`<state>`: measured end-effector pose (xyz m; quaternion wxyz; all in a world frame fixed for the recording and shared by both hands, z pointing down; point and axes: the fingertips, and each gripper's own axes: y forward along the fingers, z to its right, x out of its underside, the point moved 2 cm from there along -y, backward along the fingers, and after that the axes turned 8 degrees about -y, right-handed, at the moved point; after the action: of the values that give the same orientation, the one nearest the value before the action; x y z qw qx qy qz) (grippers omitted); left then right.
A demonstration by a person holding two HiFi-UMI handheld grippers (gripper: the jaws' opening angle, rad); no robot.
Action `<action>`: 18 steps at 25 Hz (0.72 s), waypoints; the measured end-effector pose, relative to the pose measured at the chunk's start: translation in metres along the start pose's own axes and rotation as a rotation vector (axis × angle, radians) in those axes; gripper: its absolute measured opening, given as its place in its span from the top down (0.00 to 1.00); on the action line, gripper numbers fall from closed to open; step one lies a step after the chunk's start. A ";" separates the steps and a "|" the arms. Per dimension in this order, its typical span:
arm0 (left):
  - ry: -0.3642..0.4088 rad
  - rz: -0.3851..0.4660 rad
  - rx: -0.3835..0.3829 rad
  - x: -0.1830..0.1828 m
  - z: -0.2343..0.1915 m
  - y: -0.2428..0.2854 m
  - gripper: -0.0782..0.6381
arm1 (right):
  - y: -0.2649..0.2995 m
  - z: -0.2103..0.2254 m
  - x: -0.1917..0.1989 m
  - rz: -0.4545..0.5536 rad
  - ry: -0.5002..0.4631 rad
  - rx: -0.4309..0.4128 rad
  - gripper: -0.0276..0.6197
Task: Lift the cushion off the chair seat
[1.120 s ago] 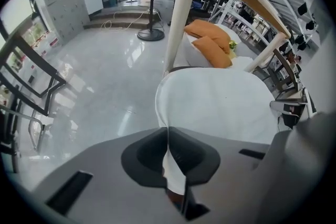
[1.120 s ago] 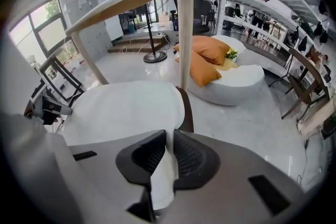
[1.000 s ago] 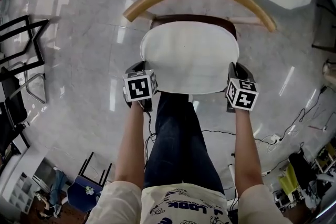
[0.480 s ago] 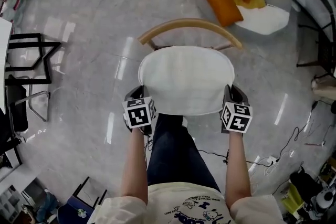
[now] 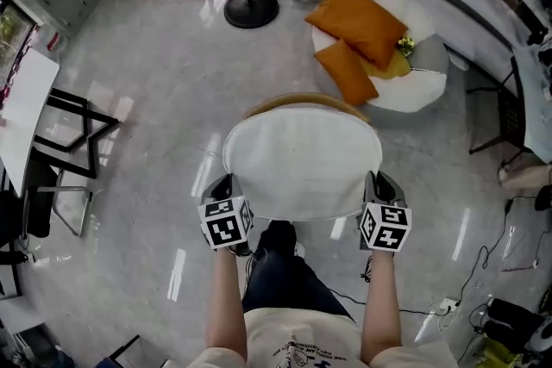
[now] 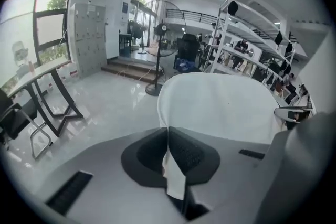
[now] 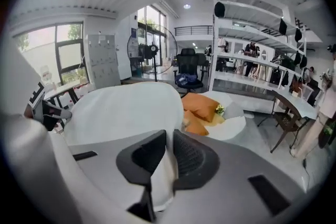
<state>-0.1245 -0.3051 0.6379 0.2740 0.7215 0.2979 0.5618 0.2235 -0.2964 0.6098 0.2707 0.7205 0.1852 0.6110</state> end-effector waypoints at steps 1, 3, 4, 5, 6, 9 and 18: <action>0.002 0.027 0.003 -0.010 0.003 -0.014 0.86 | -0.013 0.001 -0.012 0.026 0.001 0.006 0.86; 0.000 0.082 0.007 -0.025 0.007 -0.043 0.86 | -0.042 0.001 -0.030 0.076 0.008 0.014 0.86; -0.003 0.111 0.010 -0.032 0.008 -0.057 0.86 | -0.057 0.001 -0.037 0.101 0.012 0.016 0.86; -0.006 0.139 0.015 -0.038 0.009 -0.072 0.86 | -0.071 0.000 -0.045 0.125 0.014 0.019 0.86; -0.006 0.166 0.020 -0.044 0.011 -0.087 0.86 | -0.085 -0.001 -0.052 0.146 0.013 0.024 0.86; 0.005 0.239 0.029 -0.067 0.021 -0.128 0.86 | -0.120 0.002 -0.076 0.205 0.008 0.038 0.86; 0.027 0.421 0.053 -0.113 0.041 -0.227 0.86 | -0.199 0.007 -0.126 0.370 0.025 0.054 0.86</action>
<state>-0.1333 -0.2383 0.3902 0.1276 0.7673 0.1589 0.6081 0.2197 -0.2164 0.3884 0.1319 0.7417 0.0690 0.6540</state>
